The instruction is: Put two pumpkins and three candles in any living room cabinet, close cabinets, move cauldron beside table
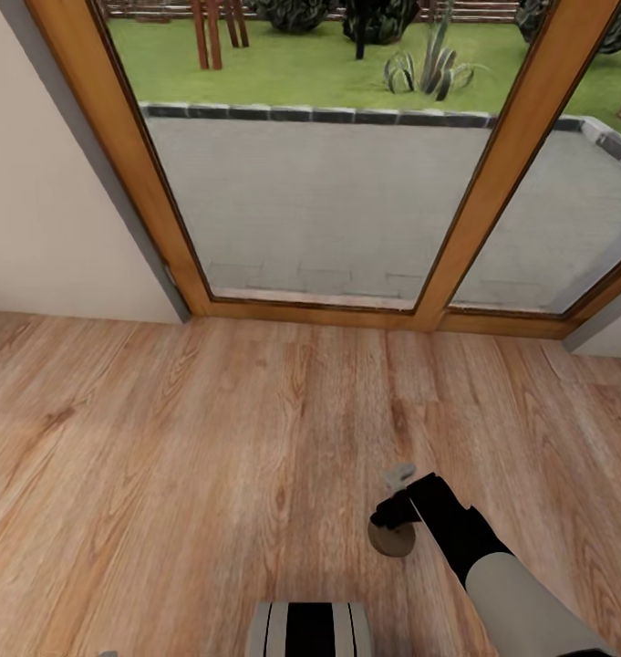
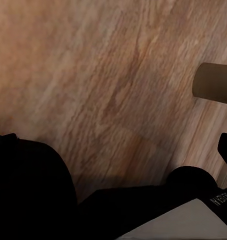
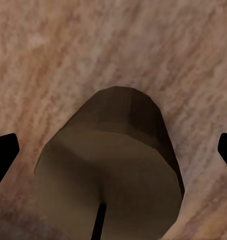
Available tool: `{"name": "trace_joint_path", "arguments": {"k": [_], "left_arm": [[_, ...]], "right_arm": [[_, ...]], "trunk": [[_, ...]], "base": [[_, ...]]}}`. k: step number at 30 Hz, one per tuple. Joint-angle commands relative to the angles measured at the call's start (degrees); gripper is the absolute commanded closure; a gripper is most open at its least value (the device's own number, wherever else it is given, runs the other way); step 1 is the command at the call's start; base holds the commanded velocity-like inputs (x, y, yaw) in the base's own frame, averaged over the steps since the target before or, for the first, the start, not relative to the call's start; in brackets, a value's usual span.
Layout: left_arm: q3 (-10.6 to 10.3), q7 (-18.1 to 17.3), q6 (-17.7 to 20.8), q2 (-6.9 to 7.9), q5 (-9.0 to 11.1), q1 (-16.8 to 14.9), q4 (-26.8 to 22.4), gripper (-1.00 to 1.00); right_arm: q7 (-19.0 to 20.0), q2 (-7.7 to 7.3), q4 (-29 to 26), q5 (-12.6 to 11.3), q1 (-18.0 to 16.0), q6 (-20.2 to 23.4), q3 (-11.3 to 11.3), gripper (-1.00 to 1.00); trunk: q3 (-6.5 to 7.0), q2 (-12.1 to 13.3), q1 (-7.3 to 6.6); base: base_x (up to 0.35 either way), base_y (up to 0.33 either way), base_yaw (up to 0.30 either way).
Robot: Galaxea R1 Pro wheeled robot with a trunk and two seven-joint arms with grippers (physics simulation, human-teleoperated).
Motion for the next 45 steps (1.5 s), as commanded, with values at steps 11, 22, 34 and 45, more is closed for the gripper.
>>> {"name": "trace_joint_path", "arguments": {"k": [11, 22, 34, 45], "left_arm": [[-0.15, -0.18, 0.41, 0.07, 0.36, -0.02, 0.00, -1.00], [-0.15, -0.18, 0.41, 0.08, 0.36, -0.02, 0.00, -1.00], [-0.15, -0.18, 0.49, 0.17, 0.40, 0.00, 0.00, -1.00], [-0.11, 0.07, 0.43, 0.11, 0.41, -0.02, 0.08, -1.00]], "right_arm": [[0.23, -0.14, -0.09, 0.64, -0.02, -2.46, -0.26, -1.00], [0.18, 0.07, 0.01, 0.77, -0.02, -2.61, -0.02, -1.00], [-0.24, 0.43, 0.10, 0.97, -0.02, -2.61, 0.23, -1.00], [-0.26, 0.47, 0.13, 0.99, -0.02, -2.61, 0.24, -1.00]], "trunk": [[-0.71, -0.06, 0.07], [-2.48, -0.16, 0.27], [-2.48, -0.16, 0.27], [-2.48, -0.16, 0.27]], "base": [[0.000, 0.000, 0.000], [0.000, 0.000, 0.000], [0.000, 0.000, 0.000], [-0.026, 0.000, 0.000]]}}
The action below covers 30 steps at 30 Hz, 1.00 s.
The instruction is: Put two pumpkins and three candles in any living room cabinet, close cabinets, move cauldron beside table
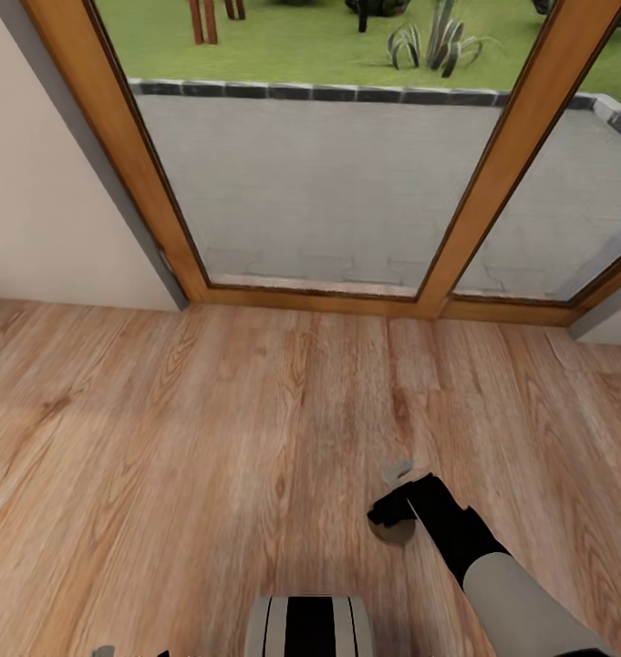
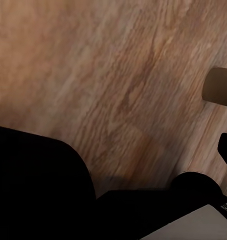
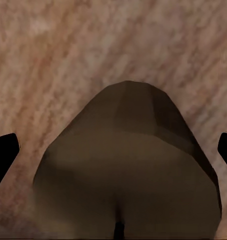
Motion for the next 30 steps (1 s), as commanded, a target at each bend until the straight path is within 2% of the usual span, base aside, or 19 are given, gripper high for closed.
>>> {"name": "trace_joint_path", "arguments": {"k": [1, 3, 9, 30], "left_arm": [[-1.77, -0.03, 0.45, -0.05, -0.26, 0.06, 0.29, -1.00], [-1.76, 1.29, 0.42, -0.08, 0.22, 0.06, 0.30, -1.00], [-1.80, 2.35, 0.43, -0.25, 1.00, 0.07, 0.28, -1.00], [-1.81, 2.55, 0.43, -0.23, 1.06, 0.08, 0.28, -1.00]], "right_arm": [[0.44, 0.00, -0.09, 0.61, -0.01, 0.20, 0.01, -1.00], [0.48, 0.00, -0.09, 0.61, -0.01, 0.20, 0.01, -1.00], [0.65, -0.05, -0.09, 0.55, -0.01, 0.20, 0.01, -1.00], [0.87, -0.09, -0.09, 0.61, -0.01, 0.23, -0.03, -1.00]], "trunk": [[-0.04, -0.01, -0.02], [-0.04, -0.01, -0.02], [-0.04, -0.01, -0.02], [-0.04, -0.01, -0.02]], "base": [[-0.203, 0.000, 0.000], [-0.105, 0.000, 0.000], [-0.015, 0.000, 0.000], [0.000, 0.000, 0.000]]}}
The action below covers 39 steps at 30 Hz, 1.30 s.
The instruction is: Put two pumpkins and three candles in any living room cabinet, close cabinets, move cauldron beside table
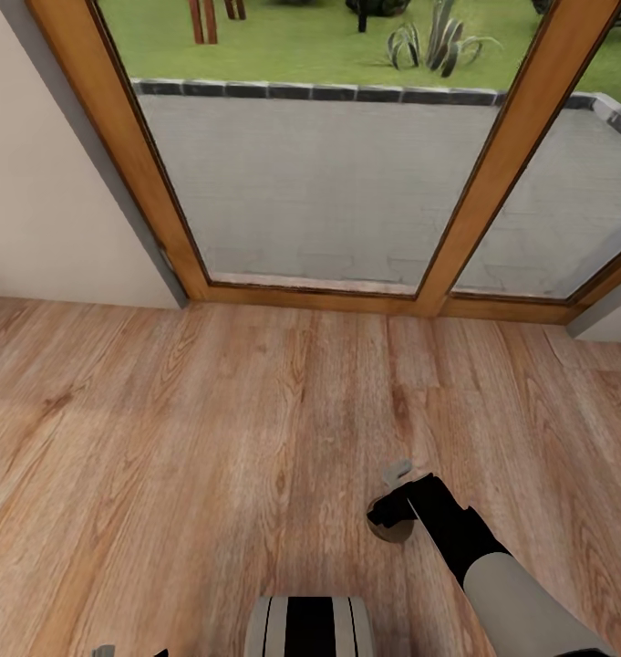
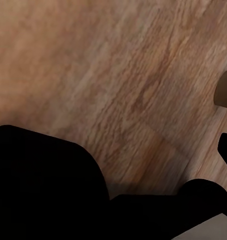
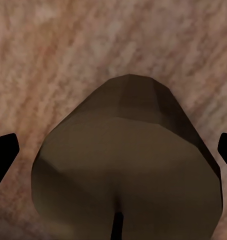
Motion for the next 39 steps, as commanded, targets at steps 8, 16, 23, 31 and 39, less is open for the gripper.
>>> {"name": "trace_joint_path", "arguments": {"k": [8, 16, 23, 31, 39], "left_arm": [[-1.65, -0.20, 0.43, 0.00, -0.19, 0.06, 0.14, -1.00], [-1.65, 0.62, 0.31, -0.08, -0.07, 0.07, 0.14, -1.00], [-1.65, 0.70, 0.34, -0.09, -0.06, 0.08, 0.14, -1.00], [-1.63, 1.28, 0.34, -0.05, 0.03, 0.08, 0.14, -1.00], [-1.65, 2.15, 0.36, -0.08, 0.11, 0.08, 0.14, -1.00]], "right_arm": [[0.44, 0.00, -0.09, 0.61, -0.02, 0.19, -0.01, -1.00], [0.47, 0.00, -0.09, 0.61, -0.01, 0.16, 0.00, -1.00], [0.61, 0.00, -0.09, 0.59, -0.01, 0.20, 0.02, -1.00], [0.62, 0.00, -0.09, 0.55, -0.02, 0.16, -0.04, -1.00], [0.62, 0.00, -0.09, 0.60, -0.01, 0.16, 0.02, -1.00]], "trunk": [[-0.05, -0.01, 0.00], [-0.05, -0.01, 0.00], [-0.05, -0.01, 0.00], [-0.05, -0.01, 0.00], [-0.05, -0.01, 0.00]], "base": [[0.000, 0.000, 0.000], [-0.057, 0.005, 0.000], [-0.005, 0.001, 0.000], [-0.060, 0.000, 0.000], [-0.050, 0.000, 0.000]]}}
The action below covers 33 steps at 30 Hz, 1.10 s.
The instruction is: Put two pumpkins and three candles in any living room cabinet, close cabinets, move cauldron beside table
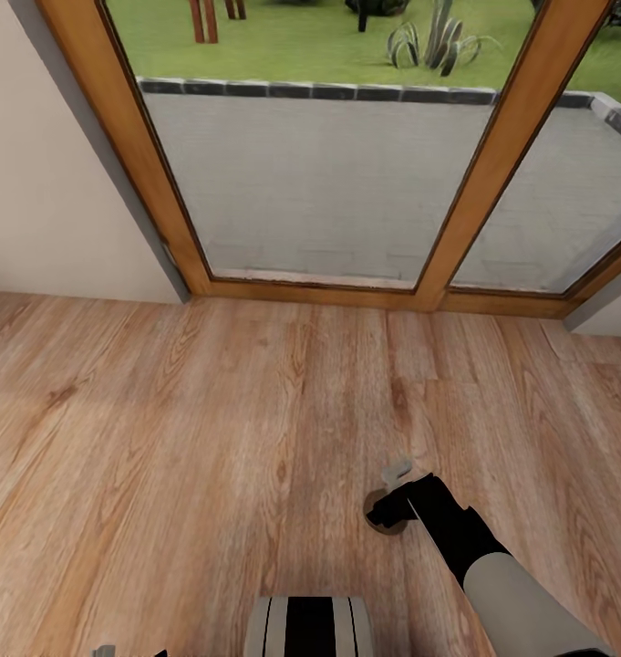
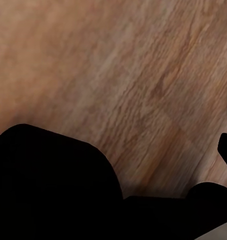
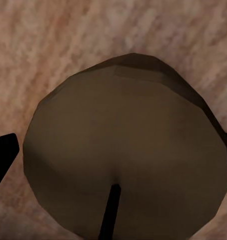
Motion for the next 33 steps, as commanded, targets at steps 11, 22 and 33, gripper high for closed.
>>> {"name": "trace_joint_path", "arguments": {"k": [11, 22, 33], "left_arm": [[-1.58, -0.08, 0.41, -0.01, -0.22, 0.08, 0.14, -1.00], [-1.58, -0.07, 0.42, -0.01, -0.21, 0.04, 0.14, -1.00], [-1.58, -0.07, 0.41, -0.01, -0.23, 0.07, 0.14, -1.00]], "right_arm": [[0.38, 0.00, -0.09, 0.53, -0.01, 0.19, -0.07, -1.00], [0.44, 0.00, -0.09, 0.53, -0.01, 0.19, -0.14, -1.00], [0.43, 0.00, -0.09, 0.53, -0.01, 0.19, -0.11, -1.00]], "trunk": [[-0.05, -0.01, -0.01], [-0.05, -0.01, -0.01], [-0.05, -0.01, -0.01]], "base": [[-0.002, 0.000, 0.000], [0.000, 0.000, 0.000], [0.000, 0.000, 0.000]]}}
